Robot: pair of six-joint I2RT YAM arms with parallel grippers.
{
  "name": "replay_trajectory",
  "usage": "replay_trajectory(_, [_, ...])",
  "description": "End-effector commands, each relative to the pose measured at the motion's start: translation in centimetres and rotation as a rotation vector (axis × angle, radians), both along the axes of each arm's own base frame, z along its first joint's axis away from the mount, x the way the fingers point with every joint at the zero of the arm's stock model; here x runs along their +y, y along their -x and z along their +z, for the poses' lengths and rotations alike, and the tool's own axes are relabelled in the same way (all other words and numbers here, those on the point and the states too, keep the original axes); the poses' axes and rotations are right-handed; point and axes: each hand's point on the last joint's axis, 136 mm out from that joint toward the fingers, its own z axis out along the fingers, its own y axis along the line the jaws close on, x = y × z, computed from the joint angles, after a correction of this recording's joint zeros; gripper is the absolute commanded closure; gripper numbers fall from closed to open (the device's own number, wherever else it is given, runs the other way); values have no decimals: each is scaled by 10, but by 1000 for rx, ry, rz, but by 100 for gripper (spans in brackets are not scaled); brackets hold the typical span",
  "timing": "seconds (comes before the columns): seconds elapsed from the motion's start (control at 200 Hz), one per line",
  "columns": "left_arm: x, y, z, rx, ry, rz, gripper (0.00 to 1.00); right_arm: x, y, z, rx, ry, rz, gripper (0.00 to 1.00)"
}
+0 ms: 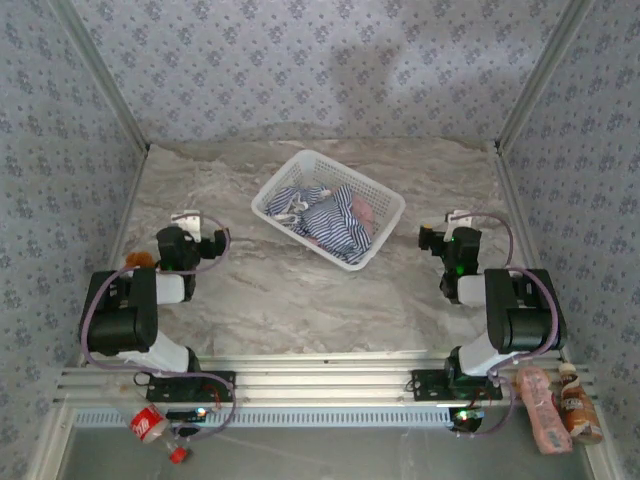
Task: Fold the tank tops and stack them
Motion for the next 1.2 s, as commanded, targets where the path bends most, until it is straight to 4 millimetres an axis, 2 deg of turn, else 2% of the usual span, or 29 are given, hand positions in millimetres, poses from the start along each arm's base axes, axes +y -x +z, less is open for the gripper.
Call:
replay_trajectory(0.0, [1,-4,7,-32,-13,2,1,3,-3,2,-8,8,29,0])
replay_trajectory(0.69, [5,-4,7,-27,-15,24,0,2,-3,2,-6,-3,33,0])
replay_trajectory(0.795, [1,-6,19,-37,-23,9,0,2,-3,4,-14,-5,32,0])
replay_trajectory(0.909, [-16,-3,42,43,-62,-46,0,3,-4,25,-3,10,38,0])
replay_trajectory(0.999, [-34,0,72,71,-48,-74,1,14,-1,44,12,28,75,0])
replay_trajectory(1.099, [-66,7,102,110,6,-146,0,31,9,63,21,-38,138,0])
replay_trajectory(1.194, [-107,15,122,183,54,-244,1,51,20,75,69,-78,182,0])
